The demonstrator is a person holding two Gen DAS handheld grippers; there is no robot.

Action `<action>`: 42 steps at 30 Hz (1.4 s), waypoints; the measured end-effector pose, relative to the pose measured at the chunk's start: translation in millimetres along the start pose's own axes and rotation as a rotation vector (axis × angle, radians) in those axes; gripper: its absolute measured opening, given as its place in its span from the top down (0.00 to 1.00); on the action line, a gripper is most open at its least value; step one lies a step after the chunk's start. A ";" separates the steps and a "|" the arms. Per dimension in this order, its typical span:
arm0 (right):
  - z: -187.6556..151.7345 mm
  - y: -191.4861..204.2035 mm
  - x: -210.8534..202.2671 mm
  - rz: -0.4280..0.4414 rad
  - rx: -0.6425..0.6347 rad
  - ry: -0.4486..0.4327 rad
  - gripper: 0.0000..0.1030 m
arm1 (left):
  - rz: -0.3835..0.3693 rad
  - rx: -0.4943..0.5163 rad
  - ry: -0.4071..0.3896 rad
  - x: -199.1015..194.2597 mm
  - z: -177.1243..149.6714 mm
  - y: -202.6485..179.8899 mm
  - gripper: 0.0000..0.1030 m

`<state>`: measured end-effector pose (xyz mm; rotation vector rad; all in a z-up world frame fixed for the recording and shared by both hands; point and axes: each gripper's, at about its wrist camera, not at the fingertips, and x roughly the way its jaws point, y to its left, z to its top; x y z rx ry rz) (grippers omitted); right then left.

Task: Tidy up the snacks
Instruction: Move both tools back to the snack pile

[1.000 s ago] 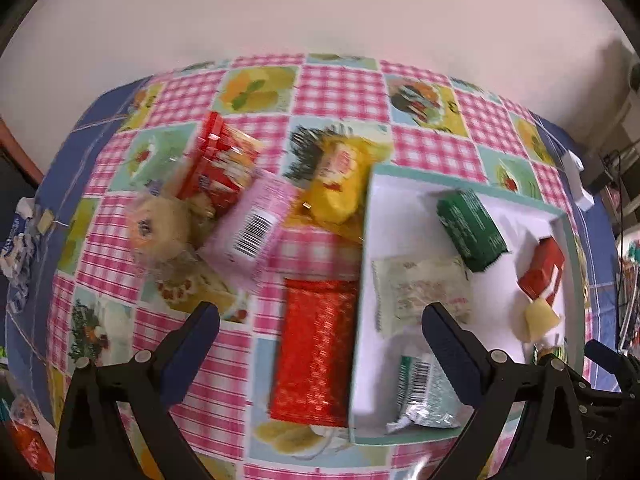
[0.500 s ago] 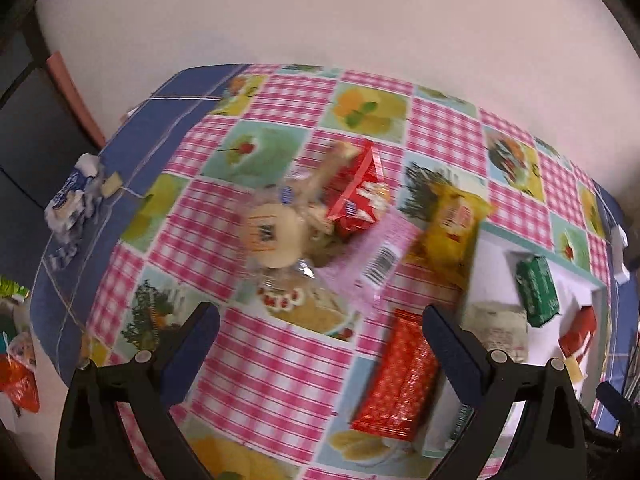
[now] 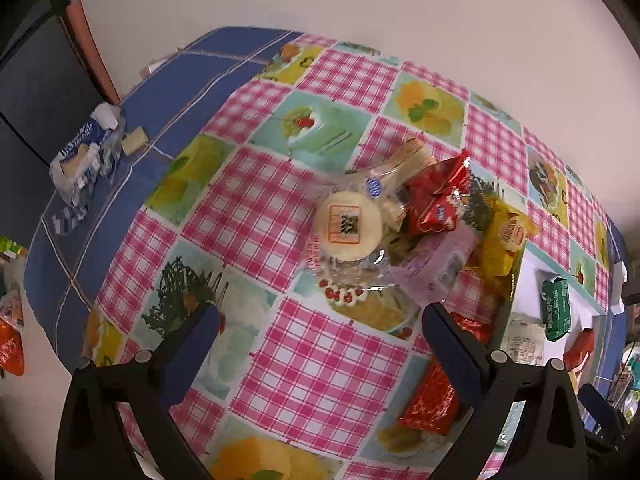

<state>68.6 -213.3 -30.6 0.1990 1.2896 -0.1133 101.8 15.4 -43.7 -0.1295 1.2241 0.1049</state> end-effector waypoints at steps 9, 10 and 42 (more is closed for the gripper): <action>-0.3 37.4 32.2 0.056 -0.012 0.072 0.13 | 0.009 0.003 0.068 22.0 -2.1 13.7 0.02; -1.1 42.3 36.0 0.064 -0.016 0.081 0.15 | 0.013 0.006 0.076 25.1 -1.9 13.9 0.02; -17.7 83.2 72.2 0.075 -0.067 0.145 0.38 | 0.020 0.011 0.169 53.0 -2.3 17.1 0.02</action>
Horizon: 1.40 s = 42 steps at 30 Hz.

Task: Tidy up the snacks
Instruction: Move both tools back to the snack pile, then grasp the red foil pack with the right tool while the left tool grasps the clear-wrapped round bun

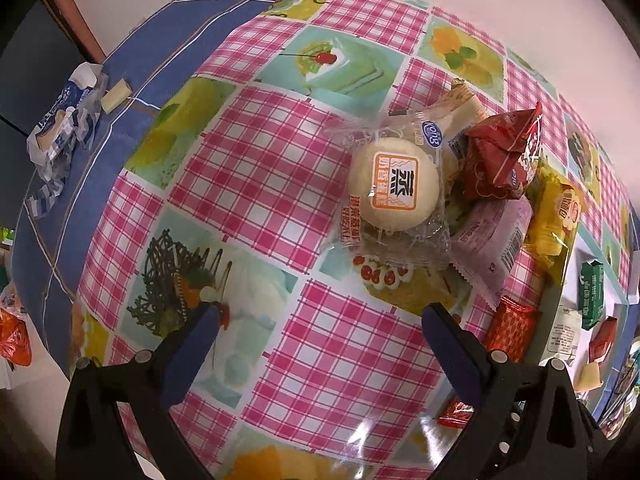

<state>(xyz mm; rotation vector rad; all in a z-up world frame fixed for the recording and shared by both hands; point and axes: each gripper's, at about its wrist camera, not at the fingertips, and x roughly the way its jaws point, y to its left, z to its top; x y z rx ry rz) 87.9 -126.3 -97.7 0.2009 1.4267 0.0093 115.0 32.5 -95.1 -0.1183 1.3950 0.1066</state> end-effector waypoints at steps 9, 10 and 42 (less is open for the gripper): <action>-0.8 -2.9 9.9 0.006 0.014 0.012 0.41 | 0.006 0.007 -0.006 -3.8 1.1 -3.1 0.02; -0.1 -4.0 9.9 0.006 0.014 0.012 0.41 | 0.007 0.008 -0.006 -4.4 1.0 -3.6 0.02; 12.7 -7.5 38.2 -0.082 0.062 0.051 0.40 | -0.018 -0.016 0.024 8.1 5.7 13.9 0.02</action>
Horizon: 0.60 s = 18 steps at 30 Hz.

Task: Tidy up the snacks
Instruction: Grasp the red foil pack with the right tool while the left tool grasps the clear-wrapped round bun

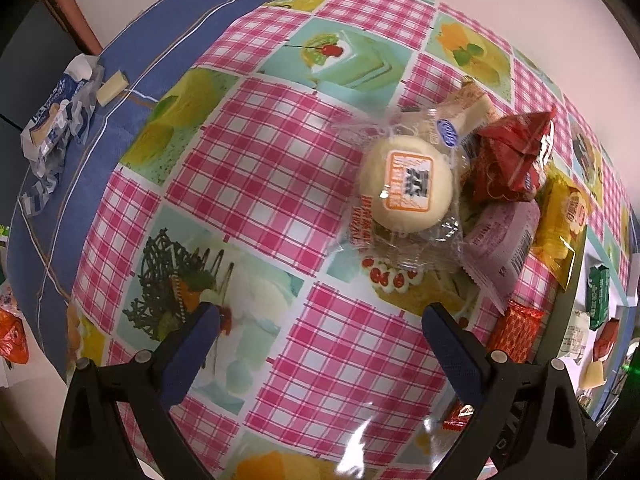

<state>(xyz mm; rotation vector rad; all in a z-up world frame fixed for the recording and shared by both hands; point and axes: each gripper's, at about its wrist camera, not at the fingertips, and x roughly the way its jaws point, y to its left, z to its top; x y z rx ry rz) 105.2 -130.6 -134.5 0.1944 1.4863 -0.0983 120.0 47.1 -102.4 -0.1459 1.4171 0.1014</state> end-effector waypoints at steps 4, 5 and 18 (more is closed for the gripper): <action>1.9 3.3 4.6 0.027 -0.015 0.001 0.41 | -0.035 -0.010 -0.001 -0.2 7.5 12.2 0.02; 1.8 4.6 5.4 0.023 -0.018 -0.002 0.41 | -0.047 -0.008 -0.002 -0.1 10.2 15.6 0.02; 7.2 23.0 15.7 -0.057 -0.082 -0.017 0.42 | -0.167 0.068 -0.063 -14.1 61.8 14.5 0.02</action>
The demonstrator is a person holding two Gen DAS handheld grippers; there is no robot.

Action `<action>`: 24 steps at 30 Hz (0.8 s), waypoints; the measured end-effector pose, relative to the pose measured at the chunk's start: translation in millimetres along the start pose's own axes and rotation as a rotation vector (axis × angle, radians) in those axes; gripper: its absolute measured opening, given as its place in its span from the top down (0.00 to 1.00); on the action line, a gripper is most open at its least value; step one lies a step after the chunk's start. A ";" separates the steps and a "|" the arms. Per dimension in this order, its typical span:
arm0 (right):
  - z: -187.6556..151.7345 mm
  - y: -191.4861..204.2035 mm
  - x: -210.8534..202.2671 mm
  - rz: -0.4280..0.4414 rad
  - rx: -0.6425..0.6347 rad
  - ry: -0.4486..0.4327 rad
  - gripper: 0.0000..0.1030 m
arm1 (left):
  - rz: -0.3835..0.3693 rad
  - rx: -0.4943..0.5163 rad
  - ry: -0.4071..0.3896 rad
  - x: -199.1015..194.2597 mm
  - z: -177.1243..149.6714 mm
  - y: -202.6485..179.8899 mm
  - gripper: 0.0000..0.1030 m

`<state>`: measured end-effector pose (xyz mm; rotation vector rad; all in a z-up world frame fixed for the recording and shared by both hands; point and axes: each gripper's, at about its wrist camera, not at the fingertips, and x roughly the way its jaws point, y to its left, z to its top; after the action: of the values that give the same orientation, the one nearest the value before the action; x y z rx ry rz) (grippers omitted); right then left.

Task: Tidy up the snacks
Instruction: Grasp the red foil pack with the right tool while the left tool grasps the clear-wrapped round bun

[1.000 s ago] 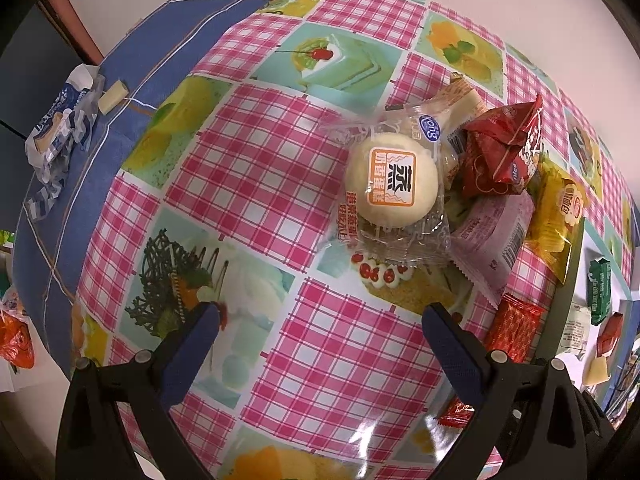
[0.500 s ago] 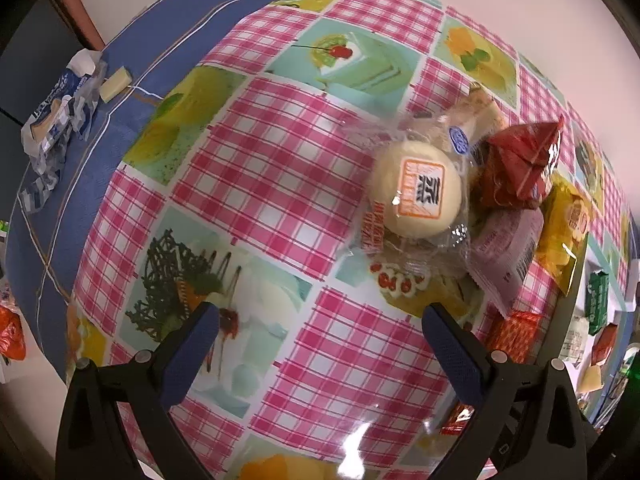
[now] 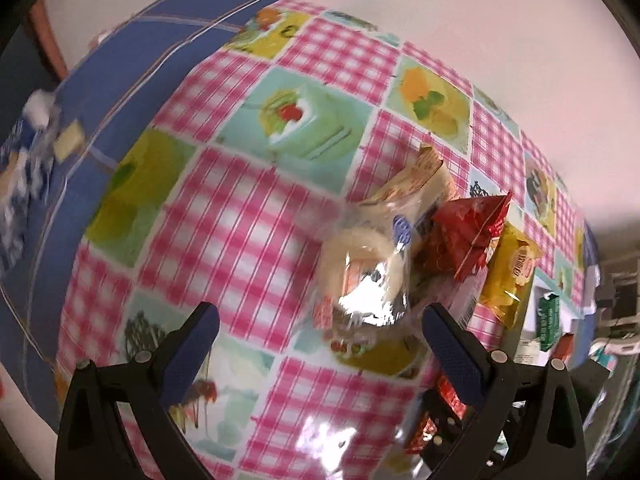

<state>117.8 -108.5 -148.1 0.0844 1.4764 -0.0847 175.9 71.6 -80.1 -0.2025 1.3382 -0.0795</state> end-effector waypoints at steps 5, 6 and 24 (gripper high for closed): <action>-2.1 5.4 -1.4 -0.007 -0.012 -0.007 0.42 | 0.086 0.091 -0.005 14.1 8.4 -25.5 0.02; -3.0 5.7 -0.8 -0.008 -0.015 -0.008 0.42 | 0.103 0.103 -0.003 19.1 10.1 -28.1 0.02; -18.8 -11.4 -10.0 0.031 -0.015 -0.018 0.53 | 0.099 0.088 0.000 30.2 -0.5 -43.3 0.48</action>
<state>97.0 -117.8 -139.9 0.0943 1.4575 -0.0490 184.9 23.9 -100.7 -0.0616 1.3397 -0.0553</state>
